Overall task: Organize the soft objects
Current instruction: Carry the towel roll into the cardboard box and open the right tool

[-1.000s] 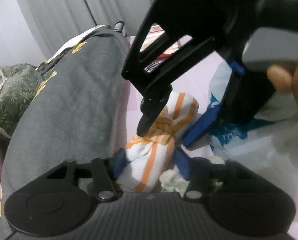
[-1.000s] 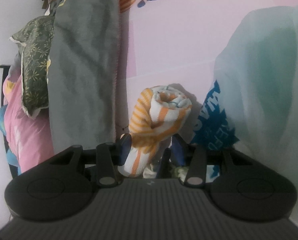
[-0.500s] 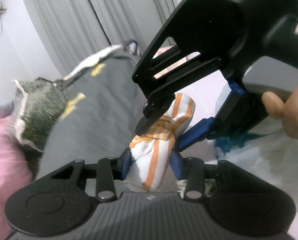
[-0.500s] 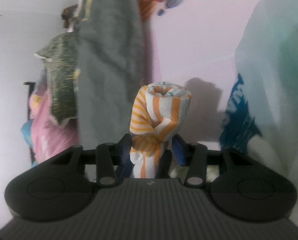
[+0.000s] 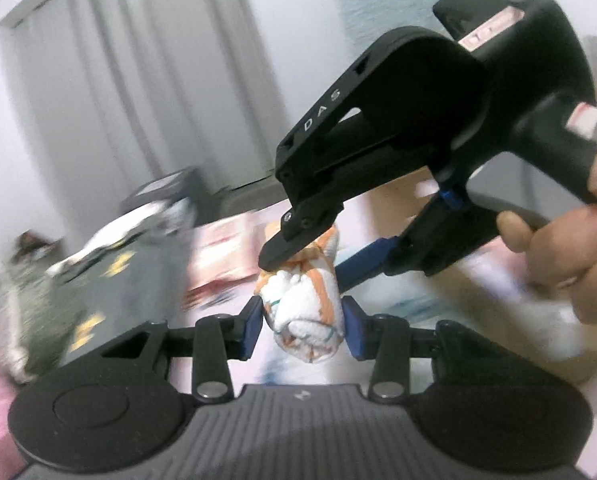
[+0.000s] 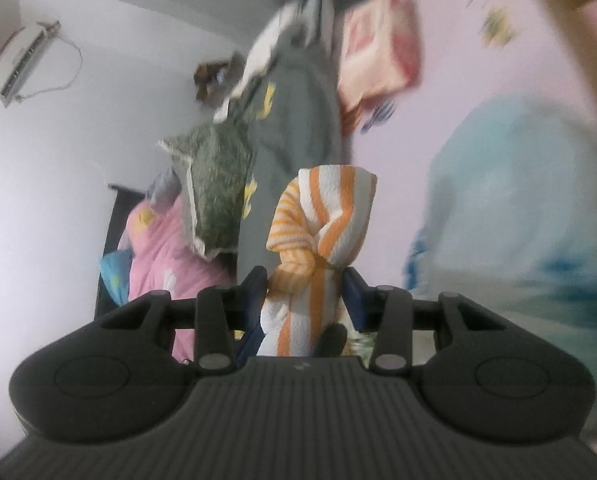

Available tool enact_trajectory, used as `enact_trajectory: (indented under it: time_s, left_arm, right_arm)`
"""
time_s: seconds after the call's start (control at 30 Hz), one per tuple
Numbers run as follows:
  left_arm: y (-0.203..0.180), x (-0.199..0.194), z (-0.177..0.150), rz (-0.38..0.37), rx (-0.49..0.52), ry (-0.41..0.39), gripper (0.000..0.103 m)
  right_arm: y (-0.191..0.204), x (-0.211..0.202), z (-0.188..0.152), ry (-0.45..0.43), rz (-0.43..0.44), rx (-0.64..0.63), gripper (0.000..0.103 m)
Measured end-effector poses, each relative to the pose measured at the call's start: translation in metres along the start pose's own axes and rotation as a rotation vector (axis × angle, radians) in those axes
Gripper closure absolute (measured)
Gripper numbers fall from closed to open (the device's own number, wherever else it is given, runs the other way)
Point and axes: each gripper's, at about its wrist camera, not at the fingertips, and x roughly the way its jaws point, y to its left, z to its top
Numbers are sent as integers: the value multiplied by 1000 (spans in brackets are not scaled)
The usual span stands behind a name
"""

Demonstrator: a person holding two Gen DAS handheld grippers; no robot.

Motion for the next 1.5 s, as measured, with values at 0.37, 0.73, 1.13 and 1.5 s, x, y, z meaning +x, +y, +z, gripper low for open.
enact_trajectory:
  time_s: [0.37, 0.73, 1.13, 1.5]
  left_arm:
    - [-138, -16, 13, -347, 97, 2, 34]
    - [-111, 4, -10, -312, 53, 90, 31]
    - [-75, -2, -22, -261, -14, 125, 23]
    - [-37, -21, -31, -158, -150, 159, 14]
  right_arm:
    - [-100, -199, -13, -222, -291, -2, 64]
    - [-138, -248, -13, -91, -634, -177, 64]
    - [-136, -198, -24, 83, -917, -354, 41]
    - [-85, -227, -61, -137, -555, -295, 29]
